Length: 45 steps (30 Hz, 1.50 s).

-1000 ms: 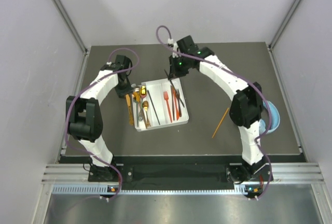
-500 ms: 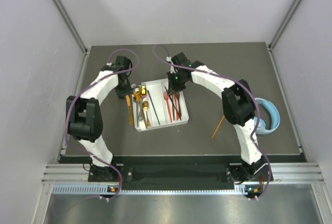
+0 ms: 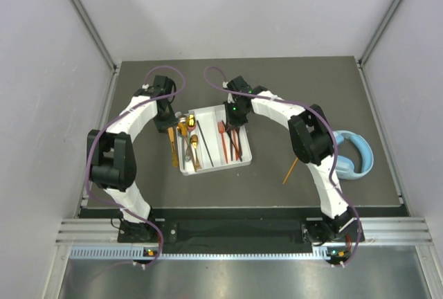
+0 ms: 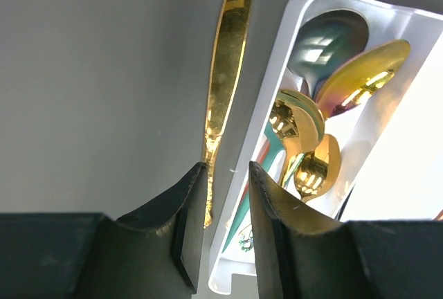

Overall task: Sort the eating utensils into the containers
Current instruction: Place the chopstick in the storage box.

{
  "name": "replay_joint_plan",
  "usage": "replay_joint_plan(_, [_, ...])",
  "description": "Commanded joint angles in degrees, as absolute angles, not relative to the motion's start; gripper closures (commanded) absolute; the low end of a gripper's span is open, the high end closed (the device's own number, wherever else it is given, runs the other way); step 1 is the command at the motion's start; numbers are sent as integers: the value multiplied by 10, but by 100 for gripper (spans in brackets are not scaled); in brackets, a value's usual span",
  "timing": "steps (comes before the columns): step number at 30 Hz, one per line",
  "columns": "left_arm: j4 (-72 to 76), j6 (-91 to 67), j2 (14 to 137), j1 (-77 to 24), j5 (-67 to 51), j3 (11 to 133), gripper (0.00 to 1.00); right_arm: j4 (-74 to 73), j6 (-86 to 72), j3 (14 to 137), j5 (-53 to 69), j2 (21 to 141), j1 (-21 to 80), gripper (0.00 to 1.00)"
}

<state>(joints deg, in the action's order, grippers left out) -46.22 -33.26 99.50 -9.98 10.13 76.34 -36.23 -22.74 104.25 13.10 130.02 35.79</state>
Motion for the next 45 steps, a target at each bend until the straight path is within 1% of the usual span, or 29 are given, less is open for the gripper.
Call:
replay_joint_plan(1, [-437,-328,986,-102,70,757,64,-359,-220,1051,114,1304,357,100])
replay_joint_plan(6, [-446,-324,994,-104,56,751,64,-360,-209,1050,114,1295,357,100])
replay_joint_plan(7, [-445,-323,995,-105,55,747,64,-360,-203,1050,118,1287,356,92])
replay_joint_plan(8, [-446,-323,991,-105,53,744,64,-359,-201,1049,119,1281,355,87])
replay_joint_plan(9, [-446,-323,991,-106,50,742,64,-357,-199,1047,120,1275,354,84])
replay_joint_plan(11, [-451,-319,990,-107,47,737,64,-353,-193,1042,120,1253,352,82])
replay_joint_plan(14, [-457,-313,988,-110,42,733,63,-332,-190,1023,130,1213,346,72])
replay_joint_plan(19, [-464,-316,988,-114,48,727,63,-312,-188,1027,149,1169,335,68])
replay_joint_plan(27, [-473,-313,1021,-134,48,725,65,-312,-192,1071,180,1135,317,66])
replay_joint_plan(28, [-469,-312,1026,-138,49,724,66,-313,-192,1075,179,1124,315,66])
replay_joint_plan(29, [-466,-309,1030,-142,44,724,70,-313,-194,1076,180,1119,311,66])
replay_joint_plan(30, [-462,-307,1040,-150,40,725,79,-311,-198,1076,181,1114,304,66])
replay_joint_plan(34, [-454,-303,1080,-181,33,741,100,-315,-206,1071,183,1077,282,66])
replay_joint_plan(39, [-446,-301,1127,-217,38,796,100,-323,-204,1028,172,1034,256,65])
replay_joint_plan(43, [-439,-306,1150,-221,31,834,100,-335,-204,992,161,1009,235,65])
replay_joint_plan(45, [-439,-305,1164,-221,28,854,100,-367,-200,987,142,1001,223,65])
